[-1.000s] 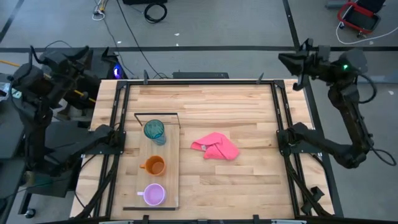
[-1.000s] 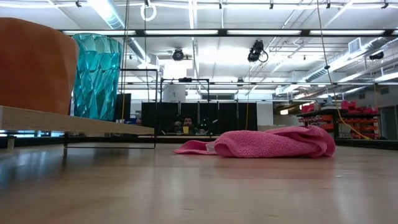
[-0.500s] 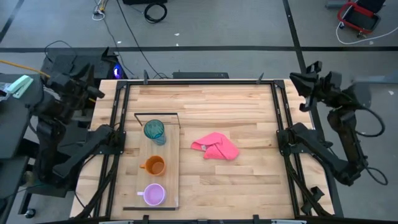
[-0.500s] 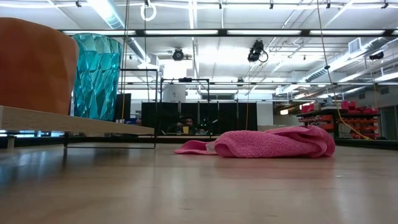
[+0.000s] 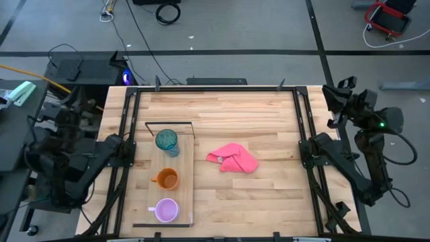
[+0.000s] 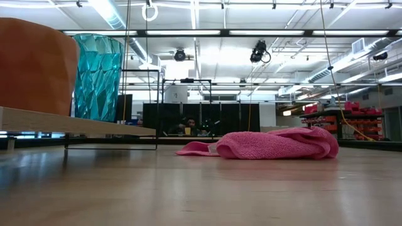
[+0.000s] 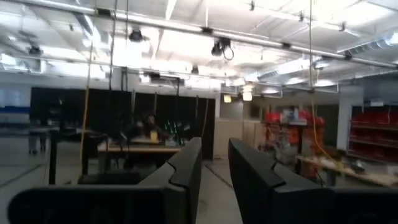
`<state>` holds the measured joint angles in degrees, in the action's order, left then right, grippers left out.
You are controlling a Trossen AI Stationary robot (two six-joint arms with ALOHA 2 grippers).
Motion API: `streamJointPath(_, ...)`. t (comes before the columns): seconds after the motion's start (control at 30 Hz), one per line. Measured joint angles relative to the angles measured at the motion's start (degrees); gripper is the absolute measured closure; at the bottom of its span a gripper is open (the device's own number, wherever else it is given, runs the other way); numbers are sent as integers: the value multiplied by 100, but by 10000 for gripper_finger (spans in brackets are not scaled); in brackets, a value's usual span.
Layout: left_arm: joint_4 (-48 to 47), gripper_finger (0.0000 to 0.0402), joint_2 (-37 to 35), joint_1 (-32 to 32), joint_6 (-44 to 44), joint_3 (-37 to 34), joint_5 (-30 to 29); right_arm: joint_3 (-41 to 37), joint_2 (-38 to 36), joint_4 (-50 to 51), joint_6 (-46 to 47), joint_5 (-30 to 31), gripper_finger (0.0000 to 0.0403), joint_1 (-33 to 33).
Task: Stack small to large cups/mugs on shelf
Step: Return to Home Position
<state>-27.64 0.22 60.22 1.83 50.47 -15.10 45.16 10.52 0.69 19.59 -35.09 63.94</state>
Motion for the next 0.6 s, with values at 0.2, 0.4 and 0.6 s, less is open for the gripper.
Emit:
streamJointPath(0.2, -388, 311, 16, 5, -115, 85, -16, -16, -347, 17, 80, 117, 360, 0)
streamJointPath(0.4, -389, 317, 5, 5, -143, 89, -14, -16, -753, 169, 237, 208, 360, 0)
streamJointPath(0.6, -408, 317, 5, 5, -163, 89, -14, -3, -1042, 415, 355, 216, 360, 7)
